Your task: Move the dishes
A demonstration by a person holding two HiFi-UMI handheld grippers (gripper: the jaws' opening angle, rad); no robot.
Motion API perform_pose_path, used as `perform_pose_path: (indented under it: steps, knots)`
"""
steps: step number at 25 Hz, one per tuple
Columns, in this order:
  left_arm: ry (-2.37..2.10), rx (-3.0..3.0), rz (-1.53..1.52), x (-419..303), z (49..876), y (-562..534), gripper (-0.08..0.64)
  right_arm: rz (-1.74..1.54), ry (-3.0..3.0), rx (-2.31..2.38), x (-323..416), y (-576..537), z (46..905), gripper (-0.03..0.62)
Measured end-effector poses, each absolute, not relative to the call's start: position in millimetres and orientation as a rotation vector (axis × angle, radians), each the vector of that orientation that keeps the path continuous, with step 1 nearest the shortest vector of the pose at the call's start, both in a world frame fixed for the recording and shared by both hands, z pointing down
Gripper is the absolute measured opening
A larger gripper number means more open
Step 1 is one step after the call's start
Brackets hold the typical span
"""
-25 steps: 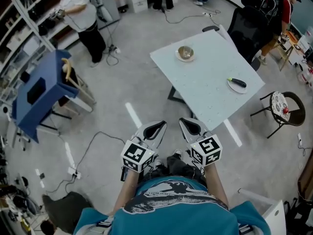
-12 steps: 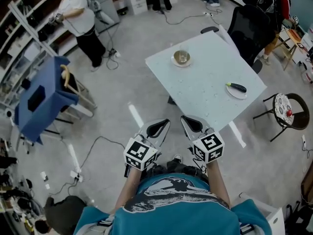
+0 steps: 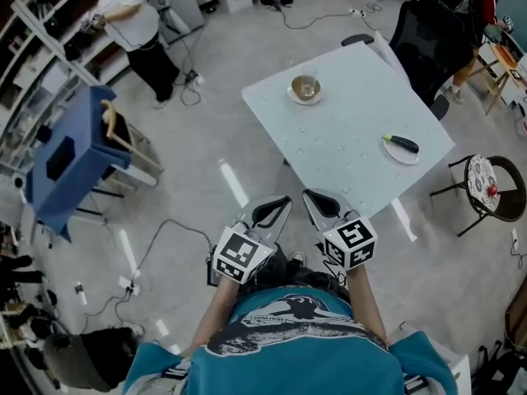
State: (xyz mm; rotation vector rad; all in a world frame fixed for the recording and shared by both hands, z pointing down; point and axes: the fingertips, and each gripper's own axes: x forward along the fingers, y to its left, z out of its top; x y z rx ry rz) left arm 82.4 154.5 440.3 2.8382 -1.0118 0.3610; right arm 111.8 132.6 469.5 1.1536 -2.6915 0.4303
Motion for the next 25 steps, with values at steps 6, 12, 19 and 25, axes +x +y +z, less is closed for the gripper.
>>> perform_pose_path:
  steps: [6,12,19,25]
  knots:
    - [-0.996,2.821,0.398,91,443,146,0.021,0.473,-2.689,1.170,122,124,475,0.002]
    - [-0.945,2.816,0.423,97,449,134,0.021,0.500,-2.684,1.206,128,106,477,0.002]
    - [-0.930,2.779,0.380,88,456,93,0.021,0.532,-2.651,1.246,131,67,485,0.003]
    - [-0.897,2.784,0.402,69,460,42,0.021,0.536,-2.621,1.257,114,17,489,0.003]
